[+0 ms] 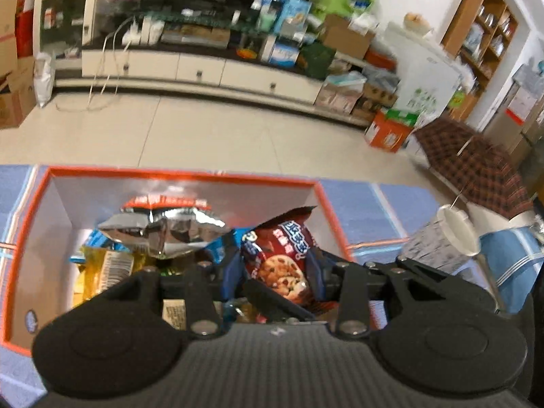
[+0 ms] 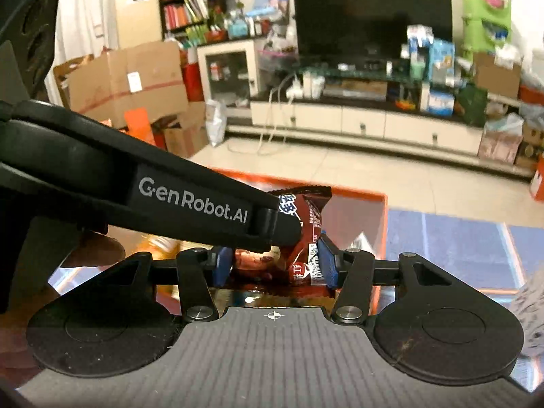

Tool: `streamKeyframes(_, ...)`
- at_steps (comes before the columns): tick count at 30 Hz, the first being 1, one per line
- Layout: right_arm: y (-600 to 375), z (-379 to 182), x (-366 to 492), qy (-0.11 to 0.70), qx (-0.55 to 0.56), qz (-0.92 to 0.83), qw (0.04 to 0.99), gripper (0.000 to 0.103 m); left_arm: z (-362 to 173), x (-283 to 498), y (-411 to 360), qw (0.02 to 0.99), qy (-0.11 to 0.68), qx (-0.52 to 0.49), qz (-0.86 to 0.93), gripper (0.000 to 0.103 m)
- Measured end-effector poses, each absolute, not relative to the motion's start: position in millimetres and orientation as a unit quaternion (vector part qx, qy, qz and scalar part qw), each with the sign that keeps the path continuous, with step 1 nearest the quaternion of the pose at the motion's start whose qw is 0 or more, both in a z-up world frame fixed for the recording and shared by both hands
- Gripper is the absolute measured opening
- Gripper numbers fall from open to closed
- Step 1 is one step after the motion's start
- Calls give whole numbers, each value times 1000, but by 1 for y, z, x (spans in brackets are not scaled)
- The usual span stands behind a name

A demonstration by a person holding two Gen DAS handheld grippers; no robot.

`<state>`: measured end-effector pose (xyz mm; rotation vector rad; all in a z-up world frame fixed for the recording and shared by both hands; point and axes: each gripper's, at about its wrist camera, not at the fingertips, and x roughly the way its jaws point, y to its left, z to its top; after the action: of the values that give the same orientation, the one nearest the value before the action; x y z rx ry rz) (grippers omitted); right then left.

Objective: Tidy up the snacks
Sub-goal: 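Carry the cookie packet into the orange box and open the left tool, then lower the left tool onto the blue bar and close it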

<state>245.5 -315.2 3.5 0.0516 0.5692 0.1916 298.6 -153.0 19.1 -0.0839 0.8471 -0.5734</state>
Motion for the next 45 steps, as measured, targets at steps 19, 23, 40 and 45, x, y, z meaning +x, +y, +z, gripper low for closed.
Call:
streamKeyframes(19, -294, 34, 152, 219, 51, 93, 970, 94, 80, 206, -55, 926, 300, -16, -227, 78)
streamKeyframes(23, -264, 7, 113, 248, 87, 121, 957, 95, 53, 175, -1, 929, 321, -7, -183, 91)
streamKeyframes(40, -99, -79, 121, 370, -4, 272, 888, 92, -51, 175, 93, 859, 483, -26, -168, 64)
streamKeyframes(45, -97, -86, 130, 379, 0, 271, 885, 87, -60, 169, 75, 834, 512, -48, -200, 55)
